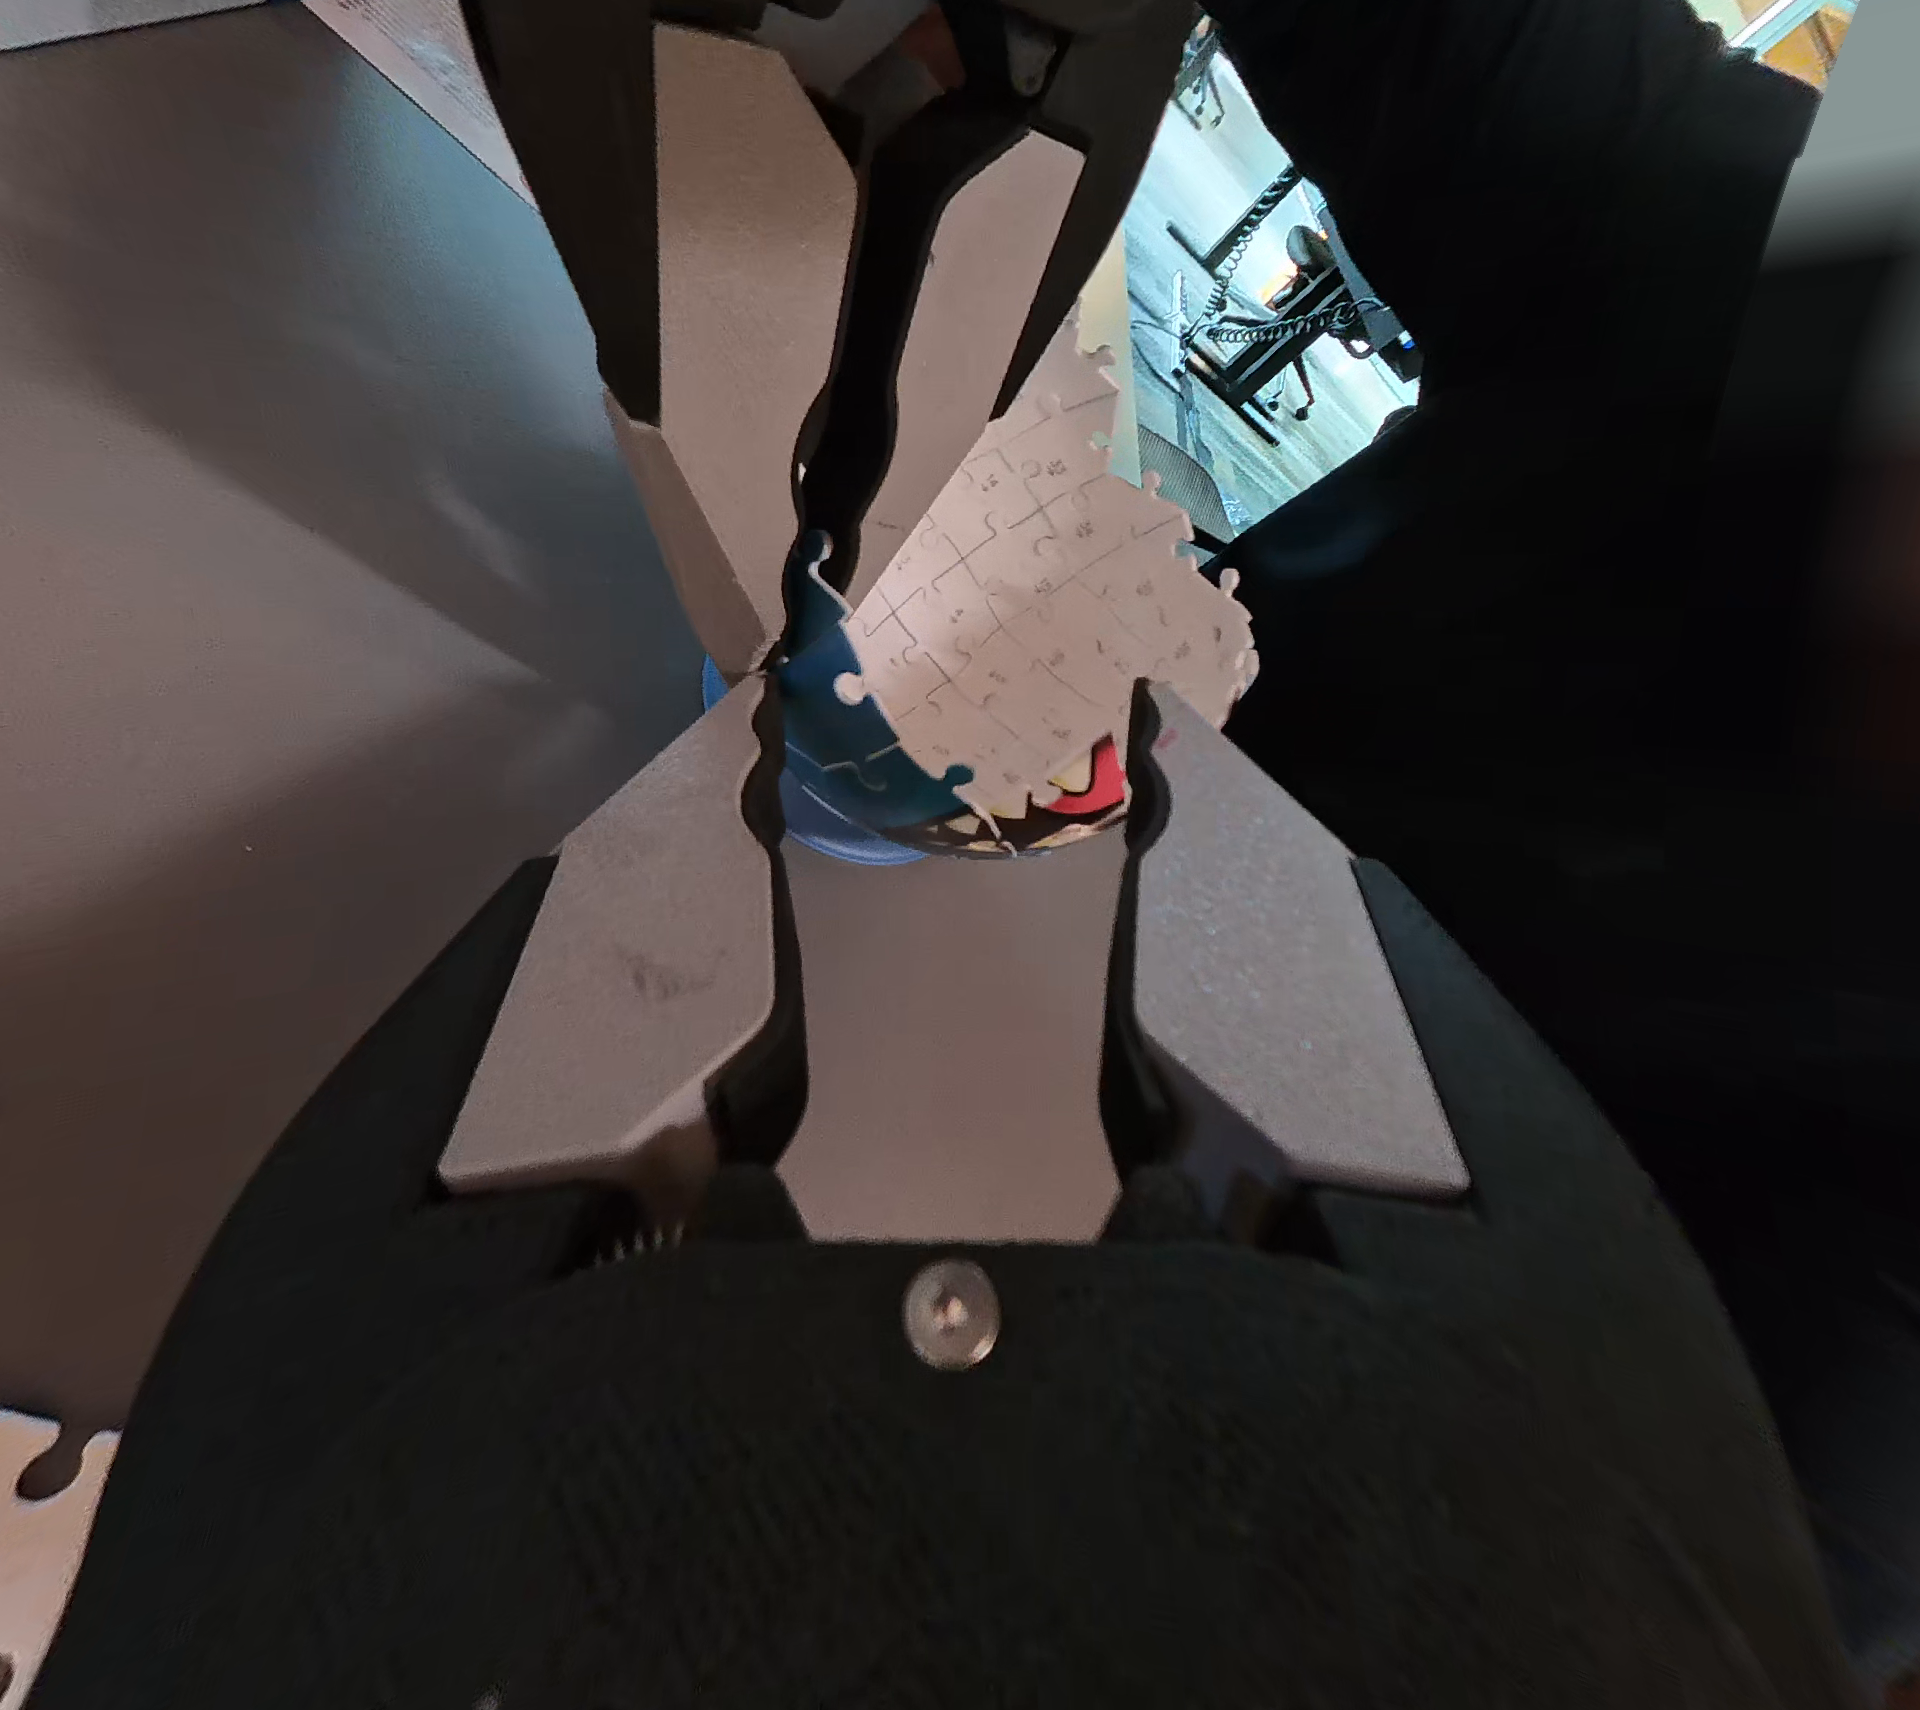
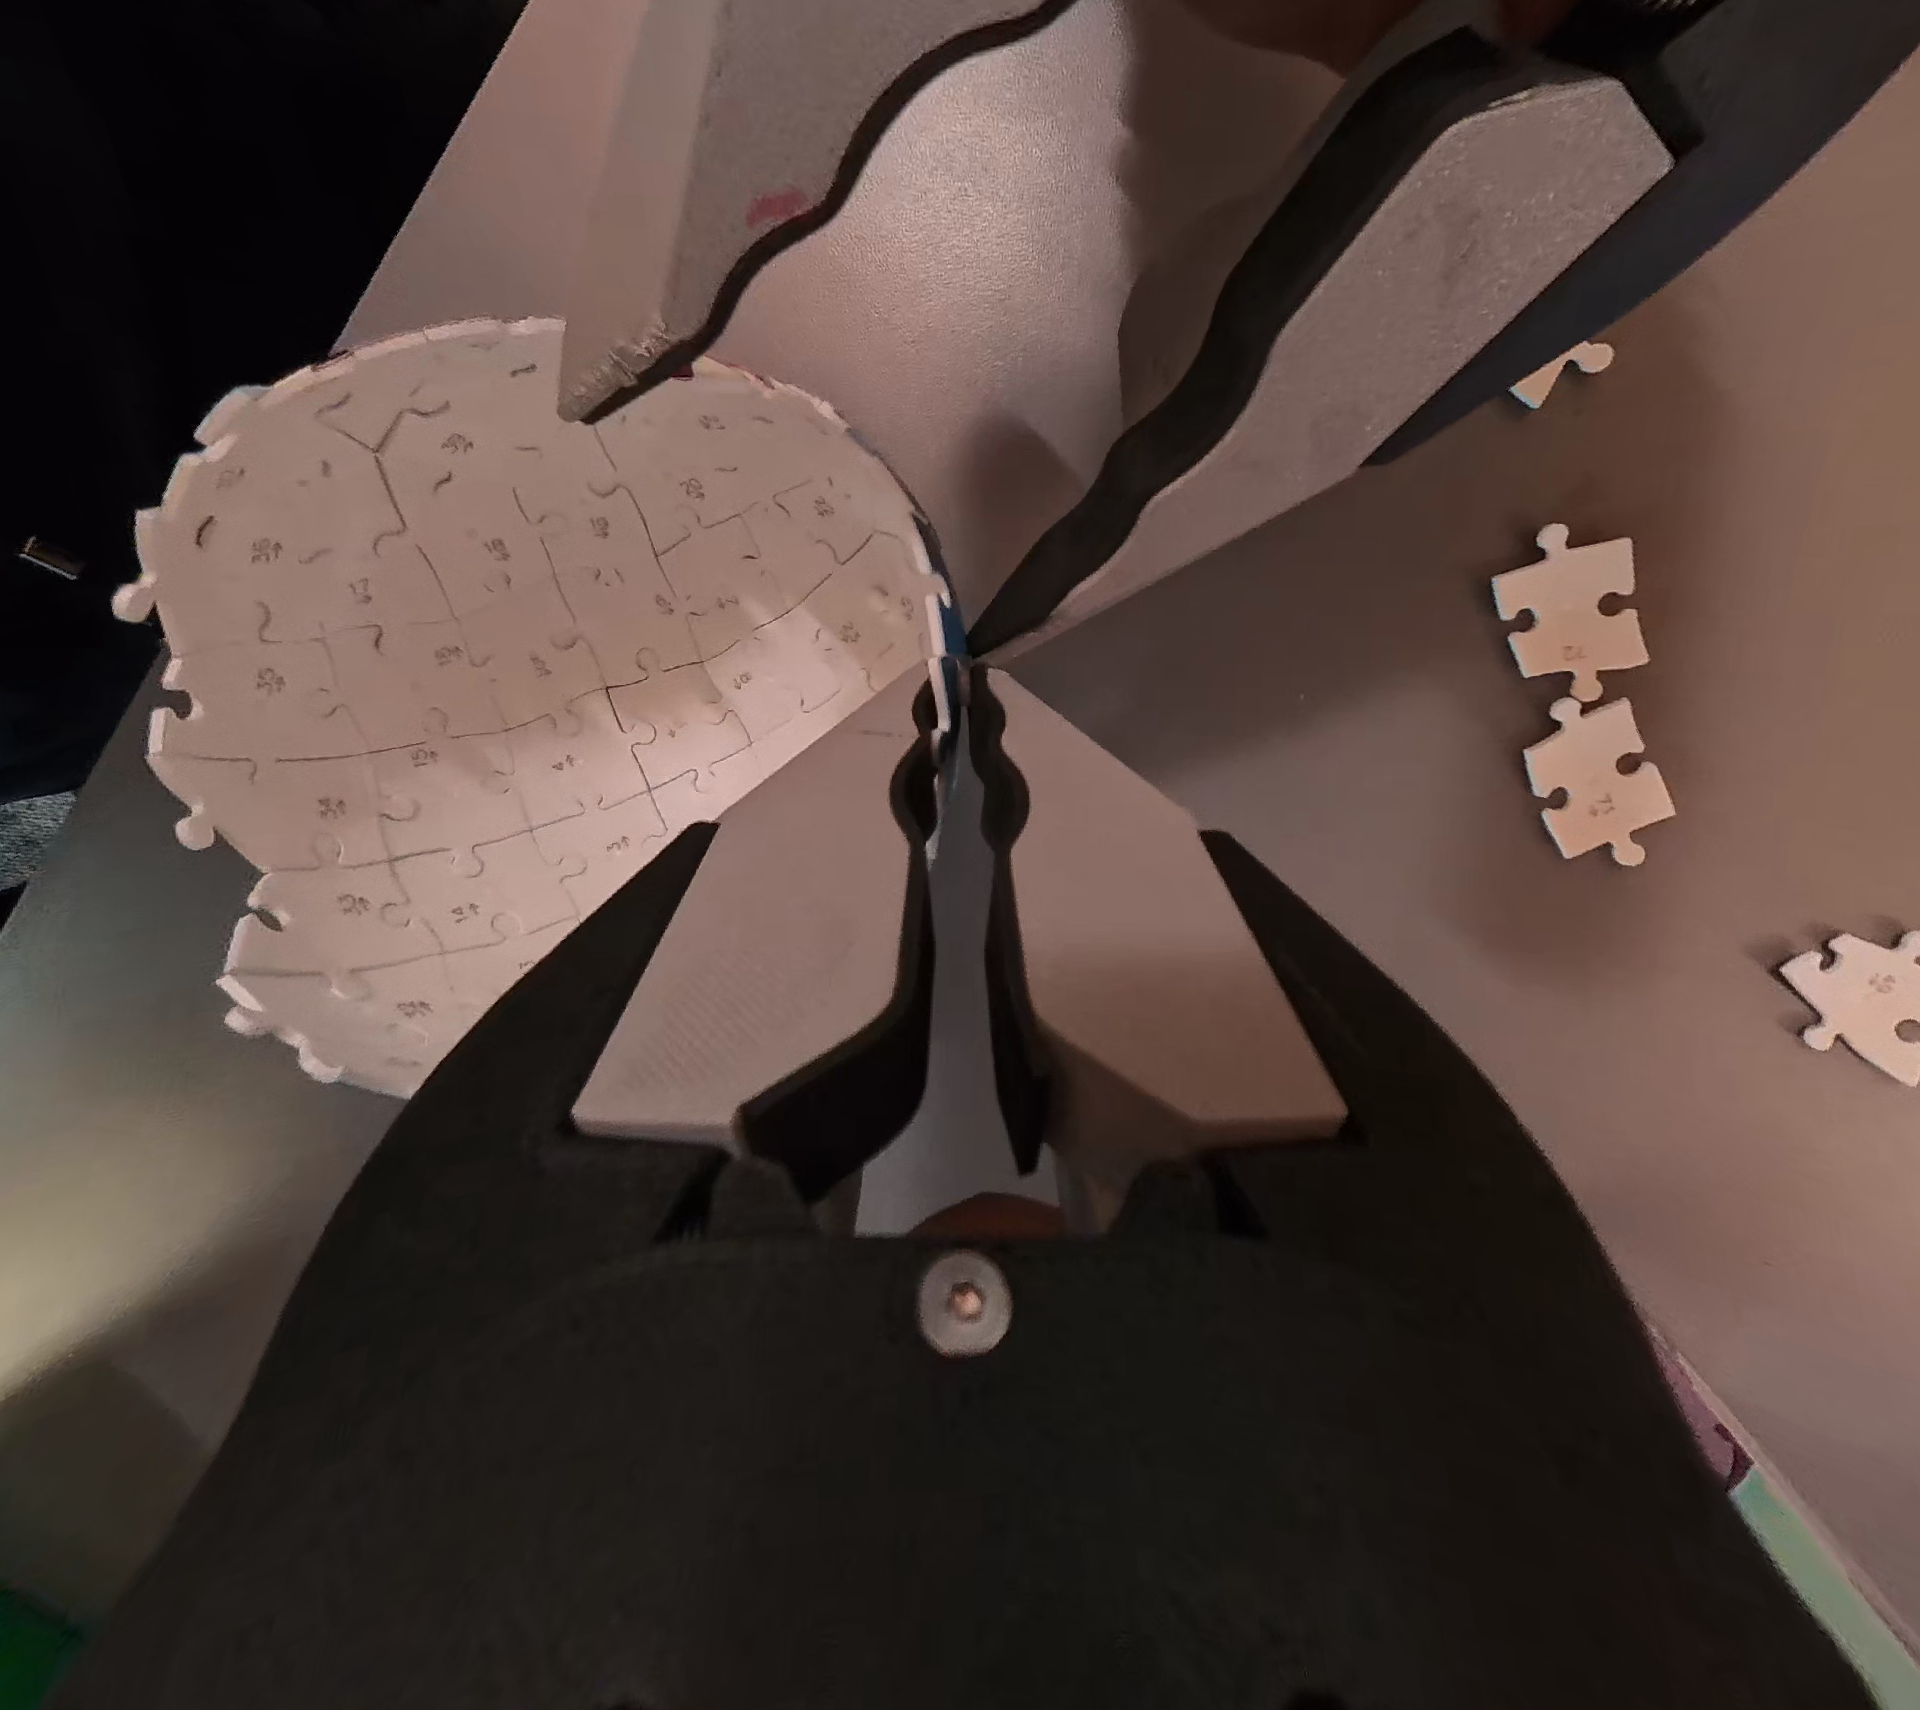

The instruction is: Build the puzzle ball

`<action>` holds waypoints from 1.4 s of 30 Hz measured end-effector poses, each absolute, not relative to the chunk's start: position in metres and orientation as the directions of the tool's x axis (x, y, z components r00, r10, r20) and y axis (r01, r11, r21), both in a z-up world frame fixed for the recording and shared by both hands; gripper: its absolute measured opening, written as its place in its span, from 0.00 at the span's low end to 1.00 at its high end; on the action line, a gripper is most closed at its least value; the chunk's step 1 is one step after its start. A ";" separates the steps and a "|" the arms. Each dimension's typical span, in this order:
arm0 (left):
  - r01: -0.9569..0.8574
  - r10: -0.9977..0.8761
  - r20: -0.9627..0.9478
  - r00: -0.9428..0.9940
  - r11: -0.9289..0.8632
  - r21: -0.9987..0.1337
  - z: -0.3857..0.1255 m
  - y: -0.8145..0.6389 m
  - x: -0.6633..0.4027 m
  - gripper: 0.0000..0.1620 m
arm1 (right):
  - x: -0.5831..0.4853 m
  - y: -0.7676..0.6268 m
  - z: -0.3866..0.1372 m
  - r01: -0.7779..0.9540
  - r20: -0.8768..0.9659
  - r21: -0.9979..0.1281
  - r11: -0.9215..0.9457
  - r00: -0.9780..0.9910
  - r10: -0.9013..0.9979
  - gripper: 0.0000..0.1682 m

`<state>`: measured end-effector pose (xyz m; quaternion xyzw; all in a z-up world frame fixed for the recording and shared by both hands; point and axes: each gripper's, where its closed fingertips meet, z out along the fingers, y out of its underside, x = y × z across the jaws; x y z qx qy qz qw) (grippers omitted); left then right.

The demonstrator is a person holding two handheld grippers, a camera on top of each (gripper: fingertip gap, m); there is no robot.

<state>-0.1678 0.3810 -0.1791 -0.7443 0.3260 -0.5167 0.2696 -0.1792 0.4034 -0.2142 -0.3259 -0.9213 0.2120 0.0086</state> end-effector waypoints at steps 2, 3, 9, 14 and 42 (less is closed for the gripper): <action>-0.191 -0.756 0.597 0.267 -0.649 -0.736 -0.180 0.384 -0.170 0.39 | -0.181 0.406 -0.215 0.609 -0.104 -0.397 0.687 -0.773 0.625 0.00; -0.176 -0.754 0.599 0.270 -0.650 -0.739 -0.179 0.386 -0.171 0.40 | -0.183 0.408 -0.215 0.617 -0.086 -0.404 0.676 -0.761 0.643 0.01; -0.097 -0.742 0.618 0.259 -0.657 -0.748 -0.170 0.392 -0.177 0.36 | -0.186 0.414 -0.204 0.601 0.008 -0.423 0.678 -0.746 0.666 0.03; -0.116 -0.748 0.585 0.312 -0.641 -0.758 -0.170 0.395 -0.173 0.34 | -0.184 0.421 -0.195 0.603 0.070 -0.436 0.668 -0.717 0.693 0.14; -0.253 -0.759 0.543 0.359 -0.639 -0.726 -0.181 0.397 -0.154 0.38 | -0.170 0.425 -0.210 0.554 0.150 -0.374 0.743 -0.755 0.639 0.07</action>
